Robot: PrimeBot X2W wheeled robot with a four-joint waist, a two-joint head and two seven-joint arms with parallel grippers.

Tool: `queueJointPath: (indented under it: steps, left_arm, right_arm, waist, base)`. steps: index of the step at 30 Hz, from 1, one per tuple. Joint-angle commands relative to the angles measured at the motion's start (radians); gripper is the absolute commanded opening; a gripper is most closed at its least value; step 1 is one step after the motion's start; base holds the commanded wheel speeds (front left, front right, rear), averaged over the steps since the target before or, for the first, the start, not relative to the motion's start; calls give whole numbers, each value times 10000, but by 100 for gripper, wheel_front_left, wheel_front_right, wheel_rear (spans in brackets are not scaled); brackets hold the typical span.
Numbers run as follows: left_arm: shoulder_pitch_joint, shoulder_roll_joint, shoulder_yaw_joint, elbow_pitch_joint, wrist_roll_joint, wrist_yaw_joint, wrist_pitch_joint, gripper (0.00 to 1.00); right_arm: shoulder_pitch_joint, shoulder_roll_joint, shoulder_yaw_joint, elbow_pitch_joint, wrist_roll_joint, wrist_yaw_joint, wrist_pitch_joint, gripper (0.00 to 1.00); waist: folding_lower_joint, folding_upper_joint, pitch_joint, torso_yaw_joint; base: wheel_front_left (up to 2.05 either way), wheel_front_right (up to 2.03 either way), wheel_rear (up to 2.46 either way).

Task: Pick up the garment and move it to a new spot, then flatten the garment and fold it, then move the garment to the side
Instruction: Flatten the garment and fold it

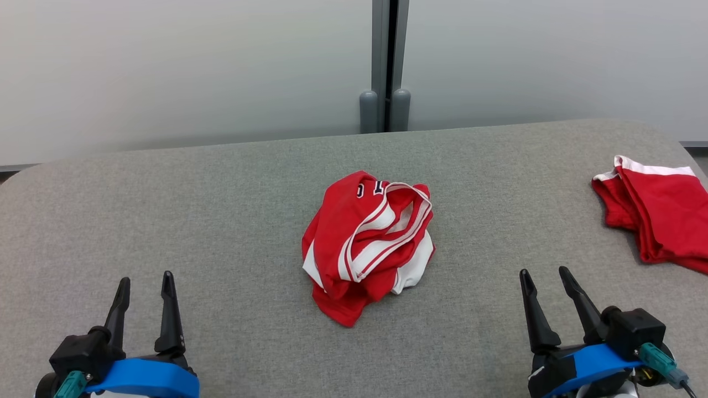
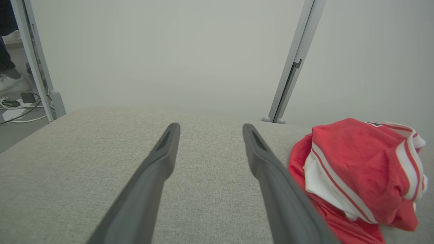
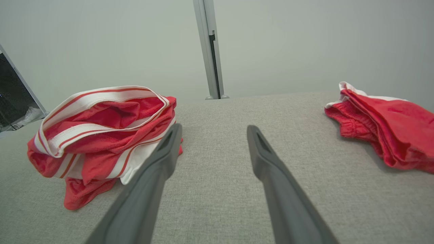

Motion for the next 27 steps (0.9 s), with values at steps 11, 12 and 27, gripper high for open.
queueJointPath:
  steps: [11,12,27]
  left_arm:
    - [-406,72,-192,-101,73,-13,17,100]
    - [-473,65,-221,-144,95,-9,28,100]
    - [-1498,-120,-637,-88,254,-336,-3,100]
  right_arm:
    - [-1114,24,124,264,557,5,644,100]
    - [-1377,25,201,355,669,5,930,100]
    - [-5443,14,236,4051,499,5,3969,100]
  waist:
    - [0,0,372,281]
    - [0,0,470,335]
    - [0,0,1706,1606]
  base:
    - [0,0,0]
    - [0,0,0]
    - [0,0,0]
